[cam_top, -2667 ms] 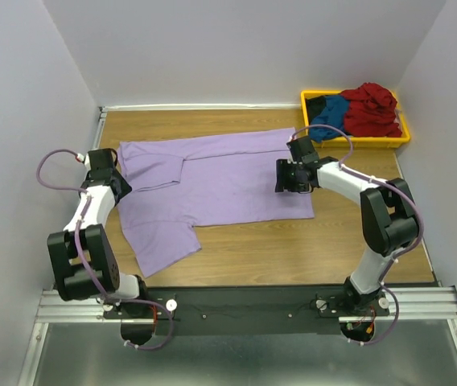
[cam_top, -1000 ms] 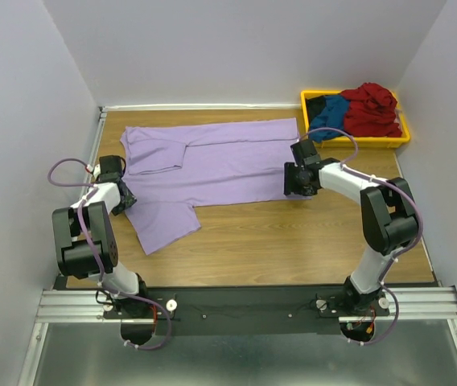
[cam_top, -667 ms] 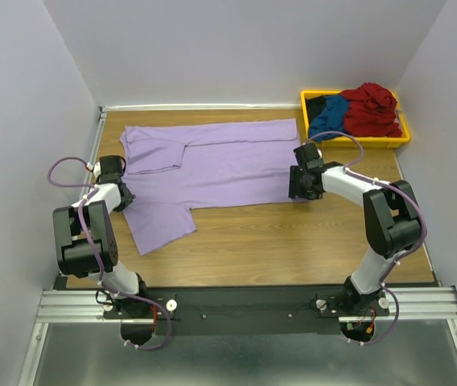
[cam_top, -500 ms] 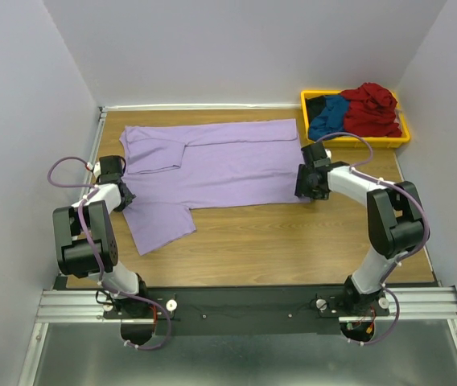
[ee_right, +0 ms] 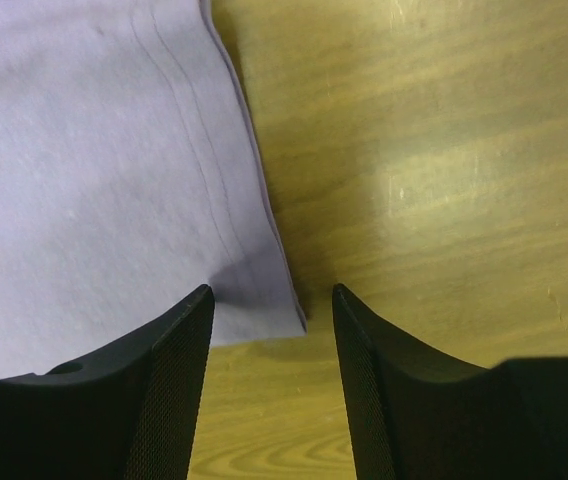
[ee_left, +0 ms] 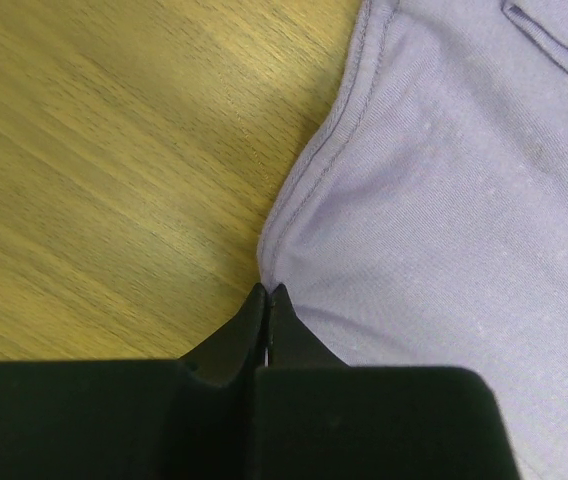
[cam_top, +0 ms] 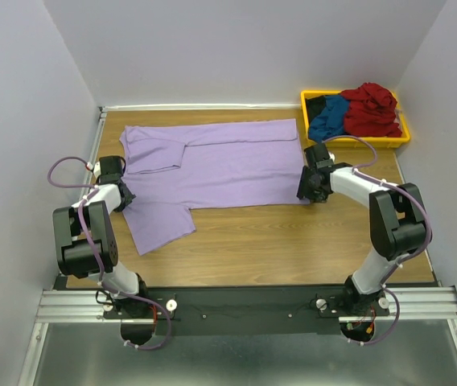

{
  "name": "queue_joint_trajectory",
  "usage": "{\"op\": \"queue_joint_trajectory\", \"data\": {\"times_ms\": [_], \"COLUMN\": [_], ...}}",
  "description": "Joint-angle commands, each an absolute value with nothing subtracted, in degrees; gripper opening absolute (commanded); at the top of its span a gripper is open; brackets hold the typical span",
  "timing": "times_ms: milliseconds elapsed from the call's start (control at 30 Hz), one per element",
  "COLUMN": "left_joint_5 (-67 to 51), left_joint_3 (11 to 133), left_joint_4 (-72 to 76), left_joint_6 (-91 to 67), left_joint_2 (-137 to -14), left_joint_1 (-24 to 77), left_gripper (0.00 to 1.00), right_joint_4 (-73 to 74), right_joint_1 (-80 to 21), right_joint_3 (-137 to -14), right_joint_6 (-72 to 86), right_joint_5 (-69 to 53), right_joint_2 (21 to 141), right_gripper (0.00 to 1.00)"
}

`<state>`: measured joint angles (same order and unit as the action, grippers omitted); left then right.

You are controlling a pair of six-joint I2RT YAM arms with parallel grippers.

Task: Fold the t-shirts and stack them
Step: Fold the tshirt

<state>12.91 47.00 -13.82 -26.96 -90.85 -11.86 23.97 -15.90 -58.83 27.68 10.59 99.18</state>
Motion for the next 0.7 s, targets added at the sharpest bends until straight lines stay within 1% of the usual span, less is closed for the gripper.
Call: {"op": "queue_joint_trajectory", "data": {"times_ms": [0,167,200,267,367,433,567,600,667], "left_joint_5": [12.7,12.7,12.7,12.7,12.6,12.6,12.7,12.7,13.6], "left_joint_3": [44.6,44.7,44.8,44.8,44.7,44.8,44.8,44.8,45.1], "left_joint_4": [-16.0,-15.7,-15.7,-15.6,-15.7,-15.6,-15.8,-16.2,-16.8], "left_joint_6": [-26.3,-26.2,-26.2,-26.2,-26.1,-26.1,-26.0,-26.1,-26.5], "left_joint_2": [-91.1,-91.2,-91.2,-91.2,-91.1,-91.1,-90.8,-90.6,-90.3], "left_joint_1": [-11.7,-11.8,-11.7,-11.7,-11.7,-11.8,-11.8,-11.7,-11.8], "left_gripper": [0.0,0.0,0.0,0.0,0.0,0.0,0.0,0.0,0.0], "right_joint_4": [28.8,31.2,31.3,31.3,31.1,30.8,30.3,30.3,30.4], "right_joint_1": [-15.9,-16.0,-16.0,-16.0,-16.0,-15.9,-16.0,-16.0,-15.9], "right_joint_3": [-57.2,-57.6,-57.6,-57.5,-57.6,-57.6,-57.7,-57.5,-57.0], "right_joint_6": [29.1,29.3,29.4,29.7,30.1,29.9,29.3,29.2,29.1], "right_joint_5": [9.0,10.1,10.2,10.2,10.3,10.6,10.8,10.5,10.5], "right_joint_2": [96.5,96.2,96.5,96.9,98.3,99.0,99.8,99.8,99.4], "right_gripper": [0.57,0.54,0.52,0.51,0.45,0.44,0.33,0.25,0.17]}}
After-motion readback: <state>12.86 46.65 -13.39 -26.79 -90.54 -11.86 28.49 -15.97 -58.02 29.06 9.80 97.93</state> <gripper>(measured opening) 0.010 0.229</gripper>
